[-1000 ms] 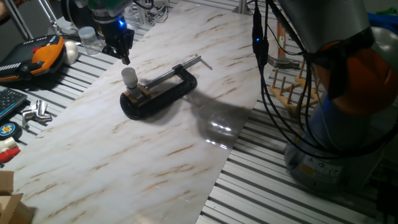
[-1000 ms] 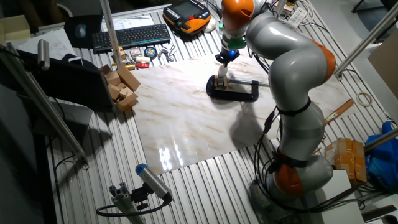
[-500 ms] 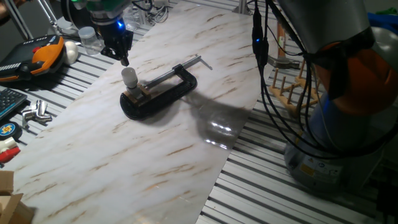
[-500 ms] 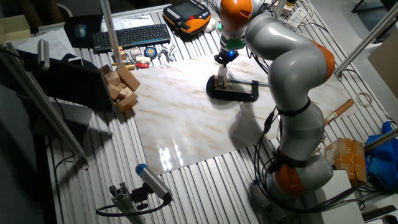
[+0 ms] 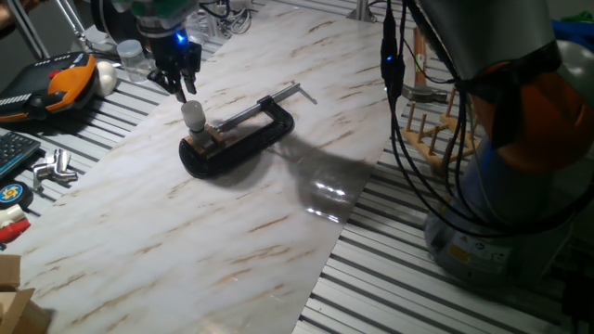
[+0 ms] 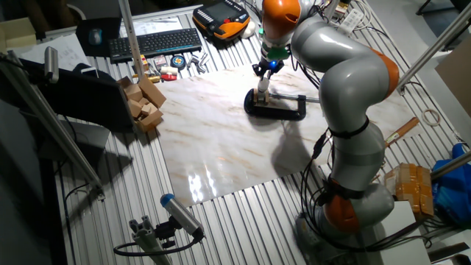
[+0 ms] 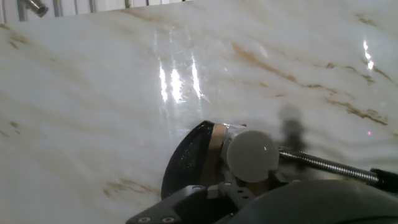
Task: Take out the light bulb by rotating it
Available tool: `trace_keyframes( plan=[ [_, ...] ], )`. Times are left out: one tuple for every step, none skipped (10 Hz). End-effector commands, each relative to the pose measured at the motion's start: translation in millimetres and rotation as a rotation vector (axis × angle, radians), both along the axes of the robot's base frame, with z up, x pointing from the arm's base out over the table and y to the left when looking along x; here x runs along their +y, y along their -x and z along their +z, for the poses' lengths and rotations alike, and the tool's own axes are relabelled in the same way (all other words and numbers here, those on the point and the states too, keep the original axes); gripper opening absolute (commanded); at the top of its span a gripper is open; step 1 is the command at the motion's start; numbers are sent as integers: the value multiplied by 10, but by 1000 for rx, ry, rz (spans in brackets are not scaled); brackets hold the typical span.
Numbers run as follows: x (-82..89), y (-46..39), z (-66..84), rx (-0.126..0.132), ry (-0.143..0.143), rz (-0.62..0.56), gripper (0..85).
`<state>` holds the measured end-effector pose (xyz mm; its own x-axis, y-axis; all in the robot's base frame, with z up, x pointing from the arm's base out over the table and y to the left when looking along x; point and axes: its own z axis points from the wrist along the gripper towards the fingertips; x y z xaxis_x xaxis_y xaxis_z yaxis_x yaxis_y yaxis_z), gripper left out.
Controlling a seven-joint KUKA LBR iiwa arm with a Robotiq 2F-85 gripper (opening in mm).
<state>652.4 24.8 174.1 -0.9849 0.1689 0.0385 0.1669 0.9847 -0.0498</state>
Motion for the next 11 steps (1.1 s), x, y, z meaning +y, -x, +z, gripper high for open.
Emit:
trace_keyframes(
  plan=[
    [-2, -1, -5, 5, -3, -123, 340],
    [-2, -5, -9, 18, -11, -179, 340],
    [-2, -6, -9, 16, -27, -198, 340],
    [-1, 1, -6, -30, -40, -175, 340],
    [-1, 4, -6, -35, -42, -184, 340],
    [0, 9, -3, -40, -41, -202, 340],
    [5, 13, -2, -51, -43, -231, 340],
    [8, 12, -5, -57, -45, -279, 340],
    [9, 11, -9, -64, -47, -345, 510],
    [9, 7, -19, -67, -52, -446, 510],
    [10, 9, -25, -58, -49, -535, 510]
  ],
)
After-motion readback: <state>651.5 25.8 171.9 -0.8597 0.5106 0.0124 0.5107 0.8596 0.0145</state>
